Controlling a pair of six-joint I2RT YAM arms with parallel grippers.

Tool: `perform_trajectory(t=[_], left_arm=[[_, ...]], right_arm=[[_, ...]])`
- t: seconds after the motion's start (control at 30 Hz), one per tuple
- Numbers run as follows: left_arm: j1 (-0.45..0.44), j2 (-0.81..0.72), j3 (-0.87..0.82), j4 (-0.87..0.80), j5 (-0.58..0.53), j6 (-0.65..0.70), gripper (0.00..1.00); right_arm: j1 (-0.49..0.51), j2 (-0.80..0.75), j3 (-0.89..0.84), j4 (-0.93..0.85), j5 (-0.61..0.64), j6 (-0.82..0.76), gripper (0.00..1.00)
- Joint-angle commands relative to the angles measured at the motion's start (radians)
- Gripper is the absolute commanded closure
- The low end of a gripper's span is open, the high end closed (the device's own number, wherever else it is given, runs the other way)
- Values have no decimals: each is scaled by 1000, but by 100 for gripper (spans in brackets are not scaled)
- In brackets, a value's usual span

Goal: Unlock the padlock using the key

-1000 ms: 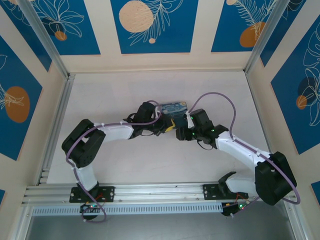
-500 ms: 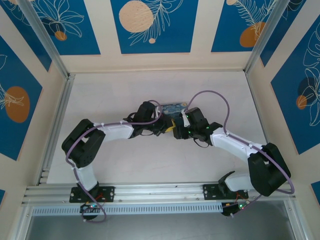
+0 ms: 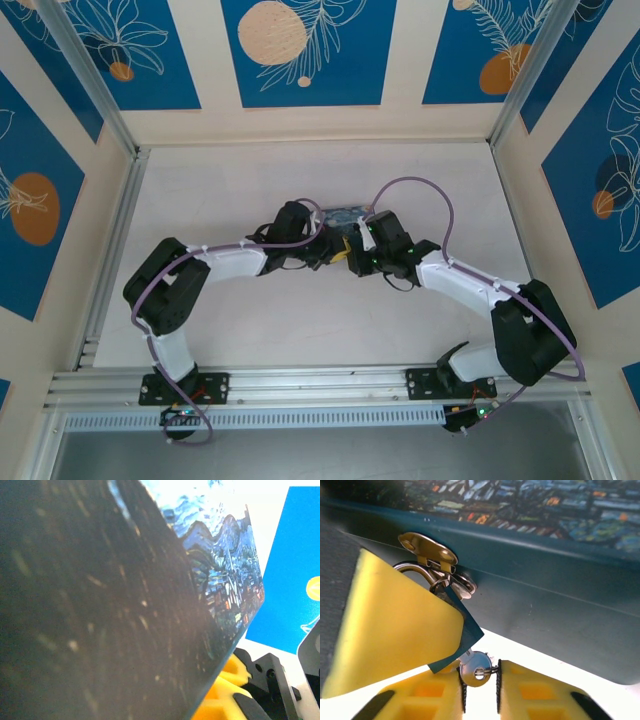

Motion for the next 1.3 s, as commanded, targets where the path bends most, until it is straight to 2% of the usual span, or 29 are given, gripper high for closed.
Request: perform_trajectory(t=[0.0,0.17,0.3,0.33,0.43,0.47,0.6,0.73,0.8,1.03,1.27], left_arm=[[6,-20,20,19,46,15,100],[6,-10,16,29,46,13,100],[9,-5,18,28,48,12,100],[10,-5,19,25,48,13,100],[15,-3,24,12,52,17,100],[16,-3,25,10,53,20,100],[21,-5,25,-30,51,66,100],[20,-5,47,-185,24,212,100],[20,2,37,-202,24,244,100],[9,46,-19,-157,30,277,100],[-10,73,-90,-76,4,265,91]], right_arm=[[-2,-16,41,-10,-14,-8,82],[-29,-36,48,-24,-79,-4,85],[-63,-62,32,-24,-131,7,83],[-70,-73,24,-22,-142,10,78],[-98,-119,-8,-10,-177,31,54],[-106,-136,-19,-9,-186,40,52],[-170,-216,-67,7,-245,112,47],[-216,-254,-87,1,-297,183,43],[-223,-262,-95,-3,-320,217,42],[-214,-281,-179,57,-376,339,35],[-191,-276,-264,139,-393,421,31]])
